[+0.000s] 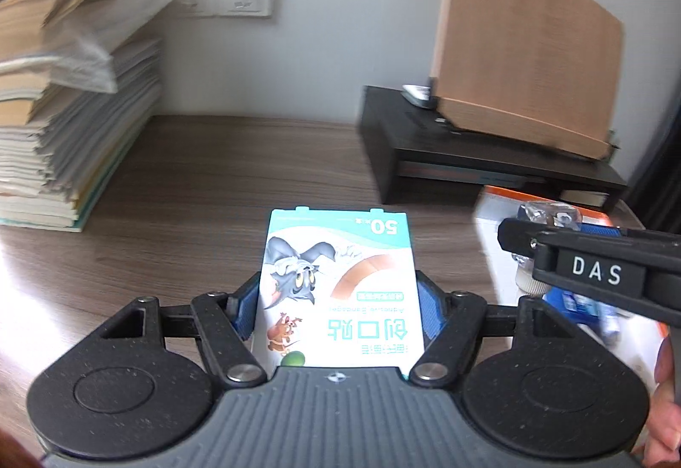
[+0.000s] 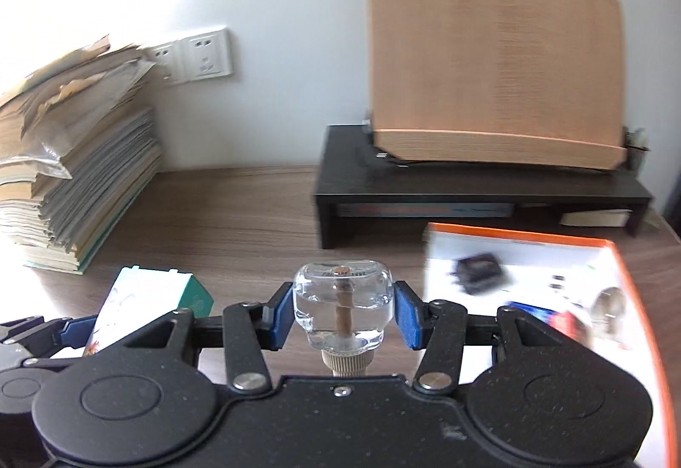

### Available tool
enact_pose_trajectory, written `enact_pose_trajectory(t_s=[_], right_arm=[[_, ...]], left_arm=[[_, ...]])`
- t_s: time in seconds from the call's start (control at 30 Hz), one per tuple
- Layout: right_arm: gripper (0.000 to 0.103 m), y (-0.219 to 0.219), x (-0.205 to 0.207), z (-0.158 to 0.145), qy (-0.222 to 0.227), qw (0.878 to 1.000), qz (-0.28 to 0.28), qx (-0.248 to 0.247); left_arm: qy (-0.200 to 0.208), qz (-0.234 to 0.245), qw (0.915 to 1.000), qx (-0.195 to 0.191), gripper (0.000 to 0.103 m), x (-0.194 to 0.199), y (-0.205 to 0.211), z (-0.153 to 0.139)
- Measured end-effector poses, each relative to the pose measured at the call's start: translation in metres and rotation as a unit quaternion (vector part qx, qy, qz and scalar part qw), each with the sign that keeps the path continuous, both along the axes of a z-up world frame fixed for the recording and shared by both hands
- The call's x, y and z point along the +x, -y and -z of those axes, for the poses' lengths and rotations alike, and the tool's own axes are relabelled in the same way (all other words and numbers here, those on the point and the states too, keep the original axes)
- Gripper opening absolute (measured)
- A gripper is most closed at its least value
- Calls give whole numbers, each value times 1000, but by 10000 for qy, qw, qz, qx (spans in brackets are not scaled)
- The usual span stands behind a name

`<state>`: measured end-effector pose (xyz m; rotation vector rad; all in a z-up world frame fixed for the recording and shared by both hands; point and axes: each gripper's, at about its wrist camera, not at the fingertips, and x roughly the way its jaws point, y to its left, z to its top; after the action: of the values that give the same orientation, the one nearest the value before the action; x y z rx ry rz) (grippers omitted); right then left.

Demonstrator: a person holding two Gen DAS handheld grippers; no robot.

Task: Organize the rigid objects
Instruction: 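Carry the bandage box and glass bottle over the white box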

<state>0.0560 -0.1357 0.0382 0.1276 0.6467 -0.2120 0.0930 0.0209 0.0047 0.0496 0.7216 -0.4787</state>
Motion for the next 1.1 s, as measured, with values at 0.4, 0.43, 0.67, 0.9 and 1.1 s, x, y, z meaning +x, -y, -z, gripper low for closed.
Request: enact_pose_trajectory(t_s=[0.4,0.43,0.67,0.9,1.1], right_arm=[[60,112,-121,-19,60,9953,971,-19],[60,118,-128,-20,54,9948,1021,-10],[60,153,-161,-19,36,9932,1158,61],[60,164,-164,-17,30,9950,993,112],[60,165,-162,-17,35,9964,842,132]], left_arm=[[32,873,9961,-98,71,-71,108,-10],[41,916,9957,-92,71,-75,115,-10],[79,1024,9947,-42,72,-95,148,-8],[116,917,9957,57,72,-101,162,-10],[166,817,9965,51,72,-106,159,-16]])
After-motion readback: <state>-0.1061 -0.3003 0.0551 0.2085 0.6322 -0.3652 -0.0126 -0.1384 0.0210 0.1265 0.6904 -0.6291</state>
